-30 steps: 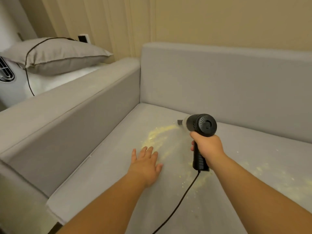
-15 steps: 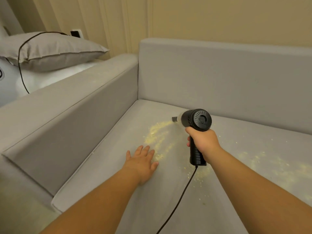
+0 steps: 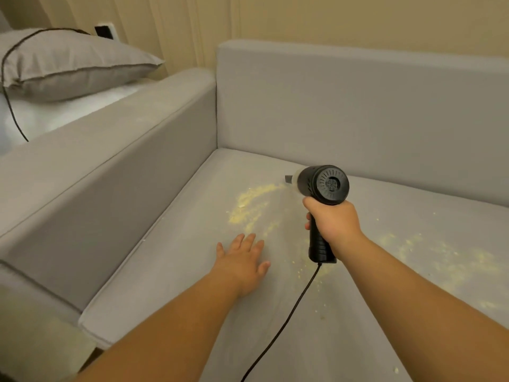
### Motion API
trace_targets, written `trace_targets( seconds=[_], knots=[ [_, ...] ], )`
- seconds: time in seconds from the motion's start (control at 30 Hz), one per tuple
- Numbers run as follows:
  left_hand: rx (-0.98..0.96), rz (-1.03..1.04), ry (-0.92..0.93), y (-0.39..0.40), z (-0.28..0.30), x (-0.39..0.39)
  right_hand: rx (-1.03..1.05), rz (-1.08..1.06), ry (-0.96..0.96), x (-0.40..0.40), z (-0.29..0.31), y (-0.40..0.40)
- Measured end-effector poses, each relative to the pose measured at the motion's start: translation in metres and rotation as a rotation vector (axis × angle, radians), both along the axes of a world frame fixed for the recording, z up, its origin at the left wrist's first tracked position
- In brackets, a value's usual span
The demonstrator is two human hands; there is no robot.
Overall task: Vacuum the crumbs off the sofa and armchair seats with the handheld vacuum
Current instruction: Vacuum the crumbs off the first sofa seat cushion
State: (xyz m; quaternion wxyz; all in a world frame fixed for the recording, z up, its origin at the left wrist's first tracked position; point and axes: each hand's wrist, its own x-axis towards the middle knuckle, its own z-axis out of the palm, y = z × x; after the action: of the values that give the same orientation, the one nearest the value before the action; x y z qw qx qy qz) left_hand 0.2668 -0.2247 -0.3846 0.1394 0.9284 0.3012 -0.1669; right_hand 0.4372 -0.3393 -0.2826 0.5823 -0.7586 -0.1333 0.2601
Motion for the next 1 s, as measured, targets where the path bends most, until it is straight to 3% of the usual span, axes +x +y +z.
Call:
trace_targets(
  seconds=[0.5, 0.63, 1.0],
  knots=[
    [0.043, 0.208, -0.078, -0.019, -0.025, -0.037, 0.037, 0.03, 0.039, -0.01, -0.02, -0.012],
    [0.038, 0.182, 0.024, -0.019, -0.028, -0.033, 0.029, 0.029, 0.004, -0.013, -0.027, -0.005],
    [0.037, 0.152, 0.046, -0.015, -0.03, -0.035, 0.038, 0.027, 0.019, -0.015, -0.029, 0.005]
  ],
)
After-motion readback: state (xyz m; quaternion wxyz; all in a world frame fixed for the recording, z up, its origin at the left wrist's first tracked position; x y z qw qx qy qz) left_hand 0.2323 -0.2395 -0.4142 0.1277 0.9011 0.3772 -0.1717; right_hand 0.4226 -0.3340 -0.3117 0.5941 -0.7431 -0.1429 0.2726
